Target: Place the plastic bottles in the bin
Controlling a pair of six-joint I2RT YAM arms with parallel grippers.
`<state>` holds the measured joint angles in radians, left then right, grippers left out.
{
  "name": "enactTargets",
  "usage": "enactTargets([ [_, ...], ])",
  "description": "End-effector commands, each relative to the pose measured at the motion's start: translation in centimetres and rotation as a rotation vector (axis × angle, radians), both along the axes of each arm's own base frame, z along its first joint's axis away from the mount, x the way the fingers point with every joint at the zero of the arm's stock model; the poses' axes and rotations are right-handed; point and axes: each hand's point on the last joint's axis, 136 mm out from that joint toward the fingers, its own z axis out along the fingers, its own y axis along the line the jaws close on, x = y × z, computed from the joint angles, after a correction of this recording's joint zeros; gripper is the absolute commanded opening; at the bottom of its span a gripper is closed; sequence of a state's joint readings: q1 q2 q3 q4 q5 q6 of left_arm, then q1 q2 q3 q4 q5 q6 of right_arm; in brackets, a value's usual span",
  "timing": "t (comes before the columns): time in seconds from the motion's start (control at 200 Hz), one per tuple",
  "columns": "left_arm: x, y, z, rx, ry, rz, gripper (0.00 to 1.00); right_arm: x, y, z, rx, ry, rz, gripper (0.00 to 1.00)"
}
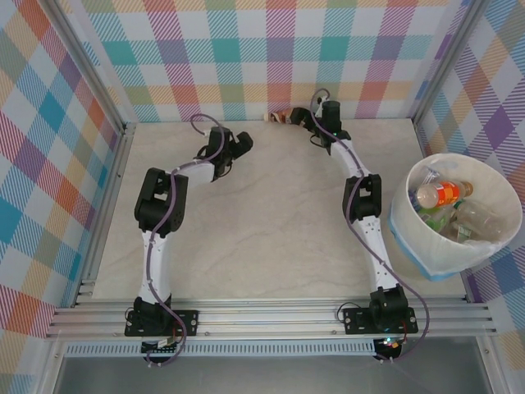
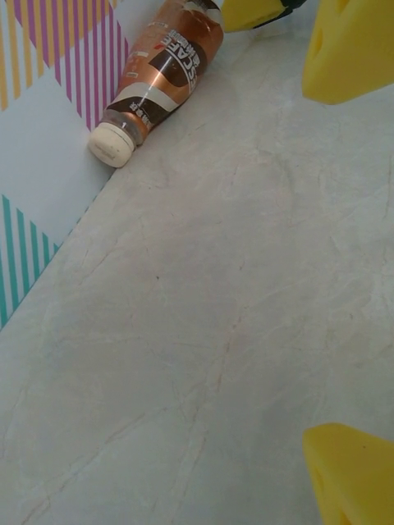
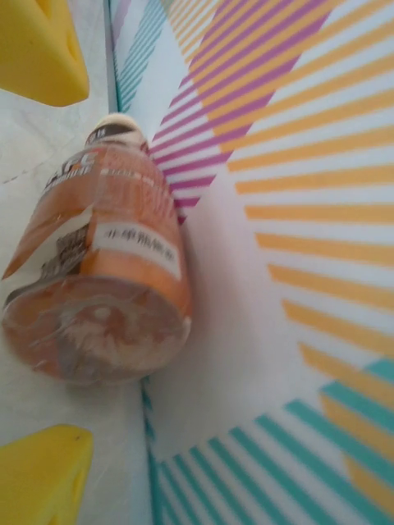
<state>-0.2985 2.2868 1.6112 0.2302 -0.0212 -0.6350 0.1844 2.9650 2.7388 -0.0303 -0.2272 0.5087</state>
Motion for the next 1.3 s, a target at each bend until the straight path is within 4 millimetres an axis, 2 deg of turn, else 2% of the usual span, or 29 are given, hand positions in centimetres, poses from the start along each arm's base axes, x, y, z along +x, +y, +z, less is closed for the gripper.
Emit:
enactTargets([
  [0.0, 1.7, -0.2, -0.3, 0.015, -0.01, -0.007, 1.0, -0.1, 2.7, 2.3, 0.03, -0.149, 0.105, 1.0],
  [0.18, 4.0, -0.6, -1.1, 0.045, -0.004, -0.006, 1.0, -1.3, 6.2, 3.7, -0.014, -0.257, 0.227, 1.0],
  [0.275, 4.6, -0.7, -1.5, 0.056, 0.005, -0.007, 1.0, -3.1, 8.8, 5.1, -0.028, -0.284, 0.346, 1.0],
  [0.405, 4.9, -0.6, -1.1, 0.082, 0.014, -0.019, 1.0, -8.2, 14.2, 9.7, -0.043, -0.341, 0.597, 1.0],
  [0.455, 4.9, -0.3, -1.0, 0.094, 0.029, -0.009, 1.0, -10.9, 16.3, 11.9, -0.038, -0.381, 0.695, 1.0],
  [0.54, 4.6, 0.6, -0.9, 0.097, 0.06, 0.015, 1.0, -15.5, 19.3, 14.5, -0.051, -0.418, 0.842, 1.0],
  [0.63, 3.9, 2.2, -0.6, 0.083, 0.101, 0.073, 1.0, -18.6, 20.1, 16.5, -0.062, -0.43, 0.878, 1.0],
  [0.745, 2.6, 4.0, 0.1, 0.055, 0.114, 0.127, 1.0, -19.8, 18.4, 17.5, -0.102, -0.467, 0.767, 1.0],
  [0.84, 1.8, 5.2, 0.9, 0.076, 0.105, 0.153, 1.0, -20.5, 16.6, 17.1, -0.155, -0.443, 0.685, 1.0],
  [0.91, 1.7, 5.1, 1.1, 0.086, 0.115, 0.133, 1.0, -20.5, 15.2, 16.8, -0.179, -0.414, 0.593, 1.0],
  [1.005, 1.6, 4.4, 1.6, 0.063, 0.122, 0.1, 1.0, -19.5, 13.8, 14.4, -0.206, -0.314, 0.506, 1.0],
  [1.09, 1.1, 4.6, 2.1, 0.015, 0.121, 0.126, 1.0, -17.2, 13.7, 12.2, -0.195, -0.188, 0.469, 1.0],
  [1.295, -0.5, 8.7, 3.0, -0.034, 0.12, 0.258, 1.0, -9.5, 12.8, 7.9, -0.187, -0.068, 0.256, 1.0],
])
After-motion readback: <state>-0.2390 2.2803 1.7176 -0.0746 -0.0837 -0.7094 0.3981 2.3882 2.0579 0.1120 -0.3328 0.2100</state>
